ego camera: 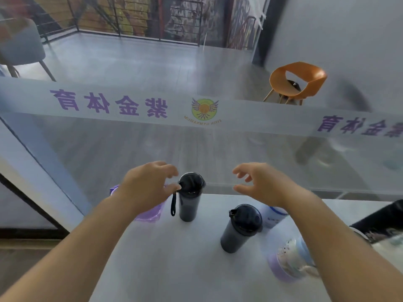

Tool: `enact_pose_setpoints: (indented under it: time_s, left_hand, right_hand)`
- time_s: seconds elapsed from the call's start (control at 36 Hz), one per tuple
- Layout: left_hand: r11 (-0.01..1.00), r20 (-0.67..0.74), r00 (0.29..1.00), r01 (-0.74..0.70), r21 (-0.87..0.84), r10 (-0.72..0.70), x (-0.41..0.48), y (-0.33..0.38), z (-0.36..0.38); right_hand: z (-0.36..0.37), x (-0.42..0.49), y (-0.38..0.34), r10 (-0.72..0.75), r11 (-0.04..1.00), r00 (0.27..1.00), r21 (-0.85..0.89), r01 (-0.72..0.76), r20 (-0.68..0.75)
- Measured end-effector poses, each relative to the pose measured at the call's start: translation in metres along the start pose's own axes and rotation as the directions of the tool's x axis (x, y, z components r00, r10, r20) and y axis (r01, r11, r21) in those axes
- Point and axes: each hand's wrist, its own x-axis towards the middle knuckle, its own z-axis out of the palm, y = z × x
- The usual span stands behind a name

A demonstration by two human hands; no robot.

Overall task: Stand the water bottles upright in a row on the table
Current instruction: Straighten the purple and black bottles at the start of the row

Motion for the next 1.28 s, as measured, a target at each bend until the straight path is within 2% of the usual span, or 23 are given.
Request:
enact_pose_setpoints:
  time_s: [0.11, 0.39, 0.56, 0.69, 0.92, 1.28]
  left_hand:
    - [0.999, 0.056, 0.997, -0.047, 0.010, 0.046, -0.005, 0.034, 0.010]
    - [0.986, 0.261, 0.953, -0.128, -0.108, 0.152, 0.006, 0.115, 0.050]
    - [0.977, 0.426, 0.893, -0.064, -0.203, 0.147, 0.011, 0.147, 0.076]
    - [0.984, 0.502, 0.857, -0.029, -0.175, 0.115, 0.011, 0.159, 0.088]
    - [0.992, 0.536, 0.843, 0.023, -0.127, 0.049, 0.016, 0.167, 0.091]
    - [0.998, 0.424, 0.906, 0.032, -0.059, -0.004, 0.046, 0.160, 0.084]
  right_hand:
    - [0.000, -0.028, 0.034, 0.063, 0.998, 0.998, -0.016, -0.062, 0.020]
    - [-0.002, -0.067, 0.109, 0.185, 0.983, 0.982, -0.011, -0.185, 0.024]
    - [-0.001, -0.062, 0.137, 0.179, 0.983, 0.983, -0.058, -0.176, 0.049]
    - [0.005, -0.047, 0.148, 0.130, 0.989, 0.989, -0.082, -0.123, 0.073]
    - [0.019, -0.023, 0.155, 0.019, 0.997, 0.989, -0.074, -0.008, 0.146]
    - [0.024, -0.011, 0.151, 0.039, 0.999, 0.991, -0.039, -0.034, 0.130]
